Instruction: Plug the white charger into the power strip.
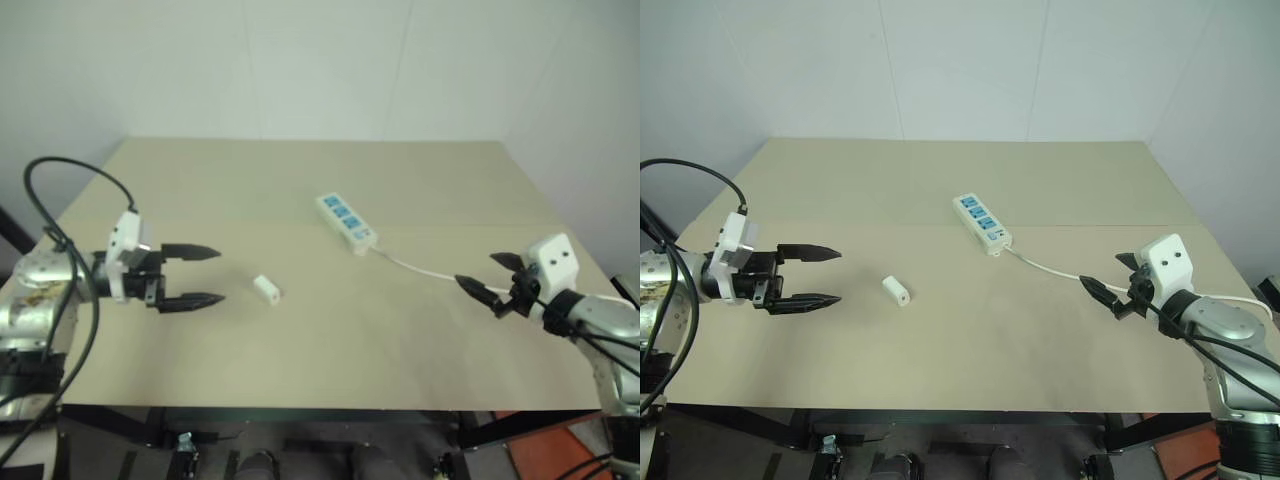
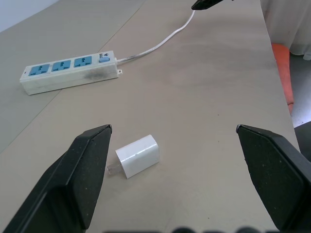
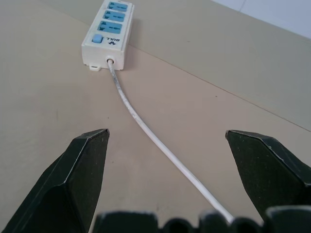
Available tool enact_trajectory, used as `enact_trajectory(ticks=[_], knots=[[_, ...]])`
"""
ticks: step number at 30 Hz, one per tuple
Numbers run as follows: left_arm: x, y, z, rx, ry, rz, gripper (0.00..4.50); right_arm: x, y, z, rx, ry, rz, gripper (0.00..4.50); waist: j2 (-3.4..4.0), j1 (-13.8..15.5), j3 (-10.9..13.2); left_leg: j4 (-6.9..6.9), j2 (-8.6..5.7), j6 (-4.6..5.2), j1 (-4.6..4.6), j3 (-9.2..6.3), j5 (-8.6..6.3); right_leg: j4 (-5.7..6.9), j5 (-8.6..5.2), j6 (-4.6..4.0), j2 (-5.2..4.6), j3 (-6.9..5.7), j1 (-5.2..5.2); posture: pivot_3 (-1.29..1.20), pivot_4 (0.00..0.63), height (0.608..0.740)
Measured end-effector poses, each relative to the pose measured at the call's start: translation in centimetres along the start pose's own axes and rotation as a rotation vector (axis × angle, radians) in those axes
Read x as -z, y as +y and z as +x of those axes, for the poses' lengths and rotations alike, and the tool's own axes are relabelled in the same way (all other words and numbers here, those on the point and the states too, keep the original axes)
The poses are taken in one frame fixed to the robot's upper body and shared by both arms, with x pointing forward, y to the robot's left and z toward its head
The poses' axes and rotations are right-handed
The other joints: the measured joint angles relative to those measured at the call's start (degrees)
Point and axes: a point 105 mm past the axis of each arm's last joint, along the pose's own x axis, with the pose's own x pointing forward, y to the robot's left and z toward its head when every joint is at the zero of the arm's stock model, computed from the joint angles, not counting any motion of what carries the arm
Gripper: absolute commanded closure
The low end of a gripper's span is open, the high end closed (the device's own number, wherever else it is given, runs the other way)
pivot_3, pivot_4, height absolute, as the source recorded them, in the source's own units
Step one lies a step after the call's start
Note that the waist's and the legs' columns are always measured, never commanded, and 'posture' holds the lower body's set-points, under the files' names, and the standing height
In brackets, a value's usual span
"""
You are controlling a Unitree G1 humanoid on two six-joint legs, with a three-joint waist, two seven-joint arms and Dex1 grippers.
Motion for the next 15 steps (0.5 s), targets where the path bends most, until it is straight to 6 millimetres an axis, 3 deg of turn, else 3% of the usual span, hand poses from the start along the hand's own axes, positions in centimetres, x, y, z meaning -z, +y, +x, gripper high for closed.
enact_trajectory(ticks=[15], knots=[[0.03,0.00,-0.01,-0.002,-0.001,-0.001,0.02,0.50,0.25,-0.14,-0.016,0.015,0.007,0.00,0.00,0.0,0.0,0.00,0.00,0.00,0.01,-0.01,0.00,0.00,0.00,0.00,0.00,0.00,0.01,0.00,0.150,0.740]])
